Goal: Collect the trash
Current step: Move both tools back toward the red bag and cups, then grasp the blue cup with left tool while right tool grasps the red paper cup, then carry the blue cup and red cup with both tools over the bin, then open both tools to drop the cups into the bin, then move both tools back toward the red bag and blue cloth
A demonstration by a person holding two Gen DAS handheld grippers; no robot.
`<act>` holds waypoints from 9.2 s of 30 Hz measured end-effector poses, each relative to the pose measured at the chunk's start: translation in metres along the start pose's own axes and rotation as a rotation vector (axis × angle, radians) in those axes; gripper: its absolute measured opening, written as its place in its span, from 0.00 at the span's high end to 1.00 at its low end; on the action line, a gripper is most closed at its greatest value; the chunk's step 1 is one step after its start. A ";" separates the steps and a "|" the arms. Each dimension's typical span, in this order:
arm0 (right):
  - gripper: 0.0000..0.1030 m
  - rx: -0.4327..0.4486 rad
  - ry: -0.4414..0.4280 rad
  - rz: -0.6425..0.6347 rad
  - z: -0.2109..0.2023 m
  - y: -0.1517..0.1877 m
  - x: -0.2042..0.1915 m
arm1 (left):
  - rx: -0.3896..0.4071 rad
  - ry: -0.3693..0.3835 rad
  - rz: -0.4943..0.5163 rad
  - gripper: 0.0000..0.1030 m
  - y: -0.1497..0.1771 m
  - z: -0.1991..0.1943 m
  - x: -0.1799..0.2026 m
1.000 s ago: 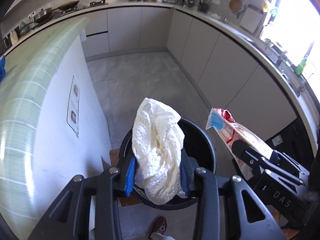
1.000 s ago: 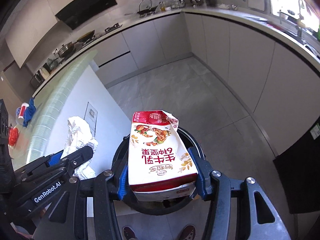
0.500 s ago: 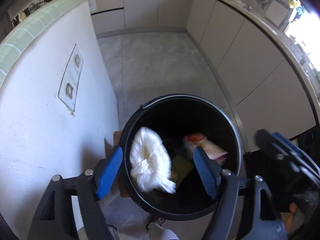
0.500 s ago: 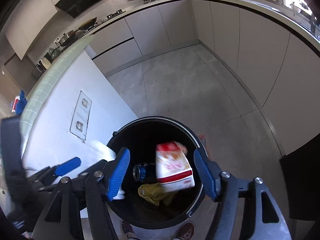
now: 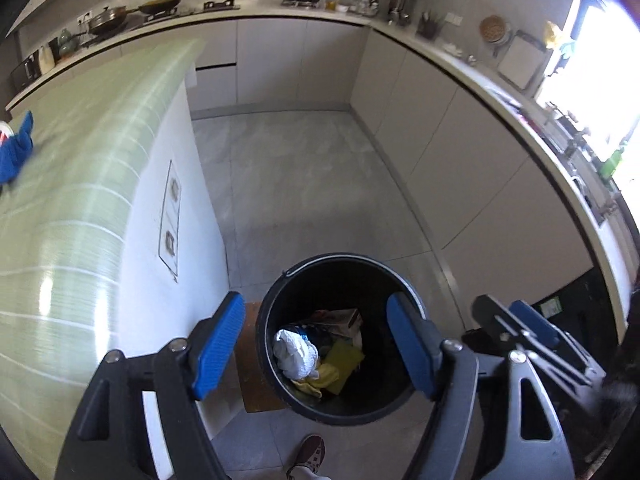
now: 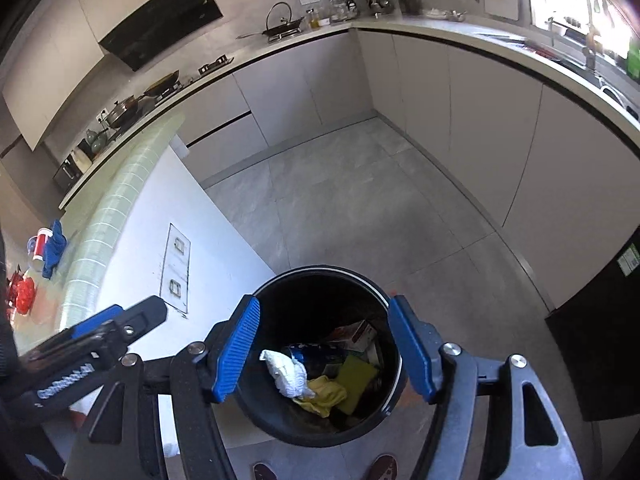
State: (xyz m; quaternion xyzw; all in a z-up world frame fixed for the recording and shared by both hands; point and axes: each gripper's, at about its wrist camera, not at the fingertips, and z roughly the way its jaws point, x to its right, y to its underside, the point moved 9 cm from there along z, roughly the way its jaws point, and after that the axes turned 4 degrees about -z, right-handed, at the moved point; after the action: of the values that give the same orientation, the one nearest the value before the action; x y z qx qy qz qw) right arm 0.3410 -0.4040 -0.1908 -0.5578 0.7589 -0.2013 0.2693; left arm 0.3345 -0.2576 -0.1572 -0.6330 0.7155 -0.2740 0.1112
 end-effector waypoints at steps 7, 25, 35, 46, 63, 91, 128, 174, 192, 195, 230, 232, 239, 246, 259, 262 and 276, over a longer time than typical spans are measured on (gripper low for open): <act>0.33 0.032 0.018 0.025 -0.033 0.000 -0.033 | 0.026 0.049 0.046 0.27 -0.009 -0.038 -0.022; 0.29 0.105 -0.087 -0.065 -0.078 0.001 -0.252 | 0.157 0.051 -0.023 0.23 -0.030 -0.135 -0.194; 0.29 0.069 -0.209 -0.171 -0.062 0.025 -0.404 | 0.189 -0.075 -0.132 0.23 -0.031 -0.165 -0.331; 0.29 0.051 -0.344 -0.303 -0.032 0.013 -0.506 | 0.210 -0.222 -0.288 0.23 -0.051 -0.171 -0.437; 0.29 0.086 -0.267 -0.265 0.015 -0.039 -0.559 | 0.167 -0.218 -0.273 0.20 -0.139 -0.121 -0.504; 0.29 0.043 -0.142 -0.242 0.101 -0.066 -0.605 | 0.023 -0.139 -0.248 0.19 -0.194 -0.030 -0.544; 0.28 -0.024 -0.148 -0.314 0.146 -0.063 -0.649 | 0.034 -0.149 -0.213 0.19 -0.185 -0.045 -0.569; 0.45 -0.044 -0.142 -0.323 0.170 -0.069 -0.647 | 0.068 -0.130 -0.176 0.26 -0.191 -0.024 -0.566; 0.48 0.092 -0.206 -0.303 0.093 -0.081 -0.636 | 0.174 -0.089 -0.137 0.27 -0.173 -0.090 -0.518; 0.48 0.113 -0.222 -0.312 0.074 -0.078 -0.628 | 0.185 -0.088 -0.133 0.27 -0.164 -0.096 -0.501; 0.48 0.202 0.051 -0.023 -0.083 -0.017 -0.229 | 0.138 0.180 0.108 0.27 -0.054 -0.097 -0.151; 0.48 0.191 0.056 -0.020 -0.082 -0.017 -0.187 | 0.111 0.186 0.082 0.27 -0.048 -0.083 -0.116; 0.48 0.080 0.074 0.002 -0.056 -0.008 -0.043 | 0.020 0.154 0.065 0.27 -0.021 -0.026 -0.027; 0.44 -0.097 0.001 -0.039 0.019 0.025 -0.003 | -0.087 0.026 0.078 0.25 0.006 0.051 0.003; 0.32 -0.105 0.043 0.025 0.030 0.030 0.048 | -0.124 -0.069 0.099 0.25 -0.011 0.070 0.019; 0.32 -0.061 0.048 0.022 0.012 0.014 0.034 | -0.076 -0.054 0.085 0.25 -0.023 0.037 0.016; 0.30 0.074 -0.050 -0.083 -0.058 -0.016 -0.165 | 0.123 -0.096 -0.015 0.22 -0.038 -0.114 -0.147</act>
State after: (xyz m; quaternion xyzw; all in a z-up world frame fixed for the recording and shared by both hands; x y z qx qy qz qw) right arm 0.3548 -0.2505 -0.1061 -0.5834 0.7200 -0.2264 0.3000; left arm 0.3342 -0.0889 -0.0700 -0.6426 0.6863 -0.2877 0.1822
